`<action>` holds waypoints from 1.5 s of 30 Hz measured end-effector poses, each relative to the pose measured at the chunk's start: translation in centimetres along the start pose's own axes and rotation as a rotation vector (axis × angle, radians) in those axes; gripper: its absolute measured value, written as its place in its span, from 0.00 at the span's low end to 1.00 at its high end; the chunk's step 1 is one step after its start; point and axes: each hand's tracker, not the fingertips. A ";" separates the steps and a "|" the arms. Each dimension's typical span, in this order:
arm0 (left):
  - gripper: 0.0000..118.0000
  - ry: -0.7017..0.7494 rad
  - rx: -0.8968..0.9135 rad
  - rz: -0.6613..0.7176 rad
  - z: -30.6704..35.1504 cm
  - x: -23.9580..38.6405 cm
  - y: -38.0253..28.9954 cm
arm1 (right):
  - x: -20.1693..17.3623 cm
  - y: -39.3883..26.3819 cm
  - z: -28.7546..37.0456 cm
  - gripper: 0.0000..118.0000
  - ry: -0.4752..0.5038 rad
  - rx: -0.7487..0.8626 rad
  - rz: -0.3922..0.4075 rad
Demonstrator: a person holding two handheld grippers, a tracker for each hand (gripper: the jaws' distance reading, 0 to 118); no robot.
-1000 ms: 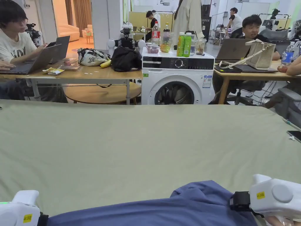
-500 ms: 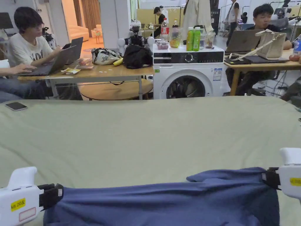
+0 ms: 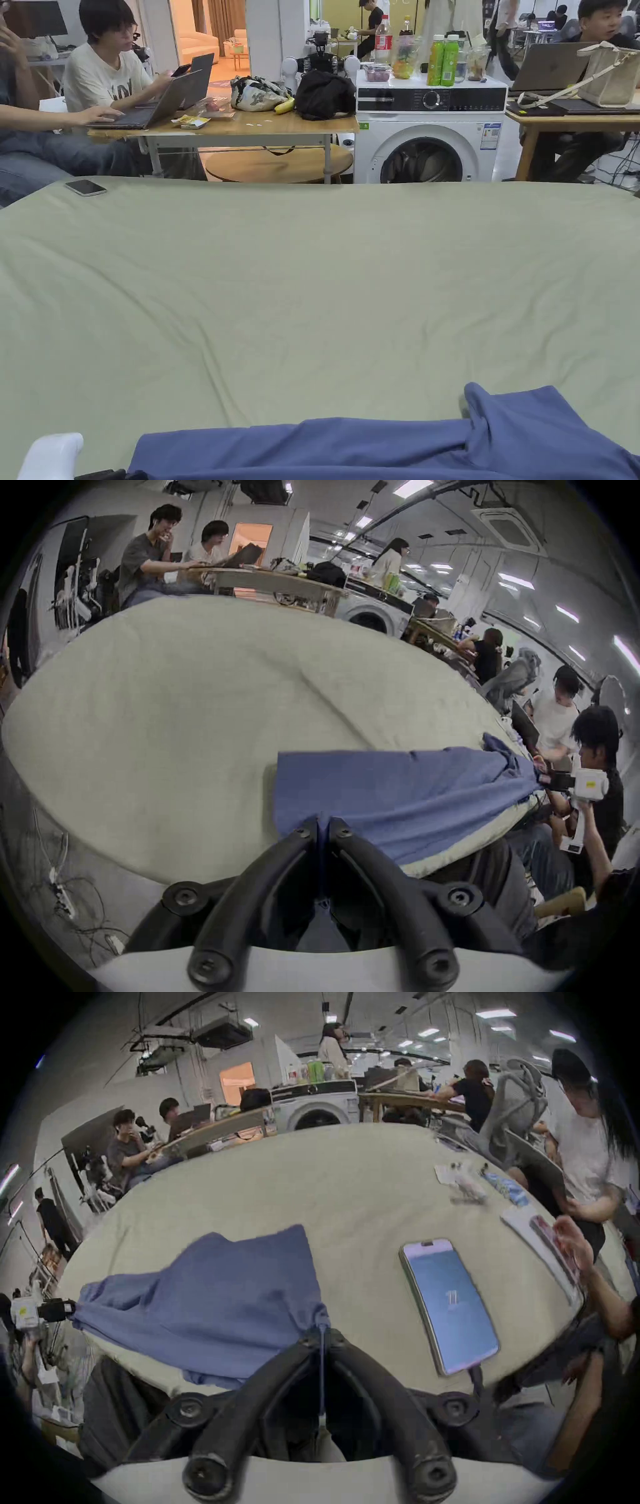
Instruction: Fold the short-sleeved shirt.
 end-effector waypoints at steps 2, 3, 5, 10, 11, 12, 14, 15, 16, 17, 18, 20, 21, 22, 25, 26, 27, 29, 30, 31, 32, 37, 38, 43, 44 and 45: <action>0.03 -0.010 0.006 -0.009 -0.3 0.0 0.0 | -0.2 -0.6 -0.3 0.02 -0.004 -0.004 -0.003; 0.19 -0.012 0.015 -0.012 -0.3 0.1 0.1 | -0.2 -0.7 -0.4 0.19 -0.017 0.005 0.000; 0.50 -0.055 0.063 0.000 0.1 -0.9 0.3 | -0.7 -0.6 0.3 0.54 -0.026 0.070 0.015; 0.53 -0.019 0.268 -0.130 2.0 4.2 4.5 | -5.5 2.3 1.9 0.57 0.062 0.262 0.113; 0.53 -0.014 0.282 -0.149 1.8 5.2 5.4 | -6.7 2.9 1.7 0.57 0.068 0.276 0.135; 0.53 -0.009 0.296 -0.170 1.7 7.0 6.0 | -8.3 3.7 1.5 0.57 0.083 0.292 0.160; 0.53 0.013 0.308 -0.195 0.8 9.4 7.8 | -11.4 5.0 0.7 0.57 0.091 0.295 0.185; 0.53 0.031 0.325 -0.208 0.3 10.6 8.7 | -12.5 5.6 -0.4 0.57 0.095 0.297 0.197; 0.53 0.033 0.329 -0.222 -0.2 12.0 9.1 | -13.9 6.1 -1.2 0.57 0.097 0.298 0.215; 0.53 0.040 0.336 -0.233 -0.7 12.8 9.5 | -15.1 6.4 -1.8 0.56 0.090 0.304 0.232; 0.53 0.049 0.330 -0.247 -1.2 13.7 9.9 | -16.3 6.6 -2.6 0.52 0.065 0.312 0.248; 0.48 0.048 0.303 -0.286 -2.1 14.9 10.0 | -17.9 7.0 -3.6 0.31 0.067 0.289 0.252; 0.33 0.049 0.306 -0.293 -2.3 15.2 9.7 | -18.5 7.0 -4.0 0.19 0.071 0.281 0.246; 0.17 0.048 0.308 -0.289 -2.5 15.4 9.4 | -18.8 6.9 -4.2 0.12 0.069 0.278 0.242; 0.00 -0.005 0.285 -0.267 -3.0 15.4 8.0 | -19.2 6.3 -4.4 0.00 0.081 0.268 0.215; 0.00 -0.002 0.285 -0.269 -3.1 15.4 7.8 | -19.2 6.2 -4.5 0.00 0.083 0.265 0.214; 0.00 0.006 0.268 -0.278 -3.1 15.3 7.5 | -19.2 6.0 -4.5 0.00 0.090 0.256 0.223; 0.00 0.006 0.265 -0.275 -2.8 15.1 7.5 | -19.3 5.8 -4.6 0.00 0.081 0.252 0.235; 0.00 -0.005 0.258 -0.244 -2.7 14.6 7.6 | -19.3 5.7 -4.5 0.00 0.082 0.251 0.237; 0.00 -0.031 0.275 -0.196 -2.4 14.1 7.7 | -19.2 5.7 -4.5 0.00 0.087 0.252 0.229; 0.00 -0.071 0.268 -0.148 -2.3 13.5 8.0 | -18.9 5.7 -4.4 0.00 0.100 0.250 0.217; 0.27 -0.399 0.204 0.194 -1.5 5.0 7.9 | -17.3 4.8 -3.2 0.00 0.149 0.242 0.205; 0.46 -0.404 0.189 0.234 -1.2 3.3 7.3 | -17.0 4.4 -2.9 0.00 0.158 0.242 0.198; 0.67 -0.295 0.215 0.429 1.0 -4.9 3.1 | -16.5 2.9 -2.3 0.00 0.188 0.225 0.147; 0.67 -0.282 0.215 0.460 1.1 -5.9 2.4 | -16.5 2.8 -2.3 0.00 0.194 0.220 0.147; 0.67 -0.278 0.214 0.494 1.1 -7.0 1.6 | -16.5 2.7 -2.2 0.00 0.200 0.215 0.147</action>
